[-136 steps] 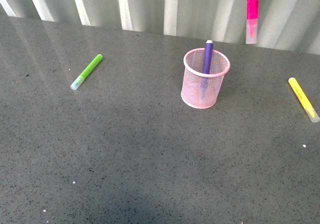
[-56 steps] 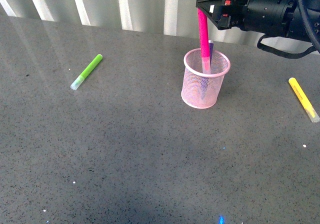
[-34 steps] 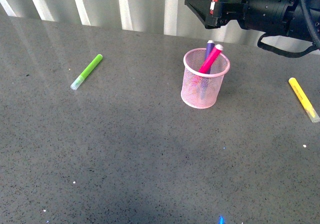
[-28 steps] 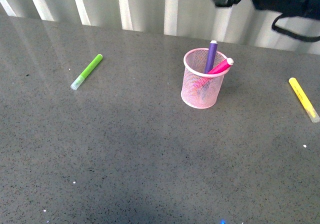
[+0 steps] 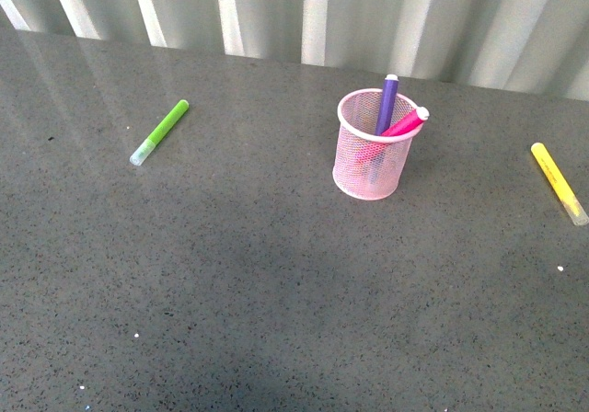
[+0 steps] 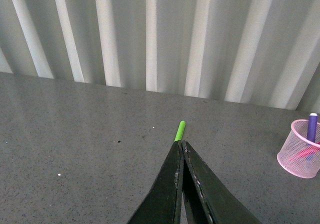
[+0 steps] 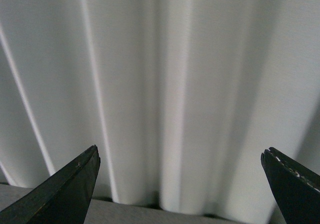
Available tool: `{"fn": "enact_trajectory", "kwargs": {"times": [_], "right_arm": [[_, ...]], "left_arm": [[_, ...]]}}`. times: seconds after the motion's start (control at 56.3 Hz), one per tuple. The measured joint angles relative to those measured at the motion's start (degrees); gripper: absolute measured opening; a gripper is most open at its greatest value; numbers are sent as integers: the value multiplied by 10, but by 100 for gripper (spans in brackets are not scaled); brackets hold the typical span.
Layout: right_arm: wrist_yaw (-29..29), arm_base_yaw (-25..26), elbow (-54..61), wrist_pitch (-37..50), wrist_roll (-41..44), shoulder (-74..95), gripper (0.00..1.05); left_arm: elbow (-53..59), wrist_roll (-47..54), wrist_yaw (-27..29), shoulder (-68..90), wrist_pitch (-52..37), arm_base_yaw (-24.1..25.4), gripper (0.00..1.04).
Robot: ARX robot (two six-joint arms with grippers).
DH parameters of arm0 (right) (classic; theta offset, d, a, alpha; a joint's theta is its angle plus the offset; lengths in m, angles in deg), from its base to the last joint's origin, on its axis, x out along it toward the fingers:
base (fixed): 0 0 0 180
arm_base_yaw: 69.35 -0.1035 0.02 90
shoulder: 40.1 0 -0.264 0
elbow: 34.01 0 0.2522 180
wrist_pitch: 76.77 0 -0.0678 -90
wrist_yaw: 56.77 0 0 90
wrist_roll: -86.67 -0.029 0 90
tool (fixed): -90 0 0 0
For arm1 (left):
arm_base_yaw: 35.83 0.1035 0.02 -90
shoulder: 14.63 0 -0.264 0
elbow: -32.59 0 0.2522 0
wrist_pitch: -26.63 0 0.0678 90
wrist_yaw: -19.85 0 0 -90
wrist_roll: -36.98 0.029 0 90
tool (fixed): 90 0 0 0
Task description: Insert purple and pink pens into pink cup
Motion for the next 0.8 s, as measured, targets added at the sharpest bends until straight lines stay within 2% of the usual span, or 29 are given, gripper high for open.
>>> {"fn": "enact_trajectory", "kwargs": {"times": [0.089,0.195,0.249,0.284,0.373,0.497,0.533,0.675,0.799], "right_arm": [[-4,44,77,13,1,-67,98],[-44,77,154,34,7,-113,97],[-96,85,194,31,7,-135,87],[-103,82,220,31,6,-149,80],[-95,66,261,31,7,-181,64],[-68,36,314,29,7,-243,34],[-63,30,325,25,7,-257,27],[-44,13,356,9,7,-301,4],[-32,-1,377,-11,8,-343,3]], "left_arm": [[0,0,0,0,0,0,4],[0,0,0,0,0,0,4],[0,0,0,0,0,0,4],[0,0,0,0,0,0,4],[0,0,0,0,0,0,19],[0,0,0,0,0,0,51],[0,0,0,0,0,0,56],[0,0,0,0,0,0,81],[0,0,0,0,0,0,100]]}}
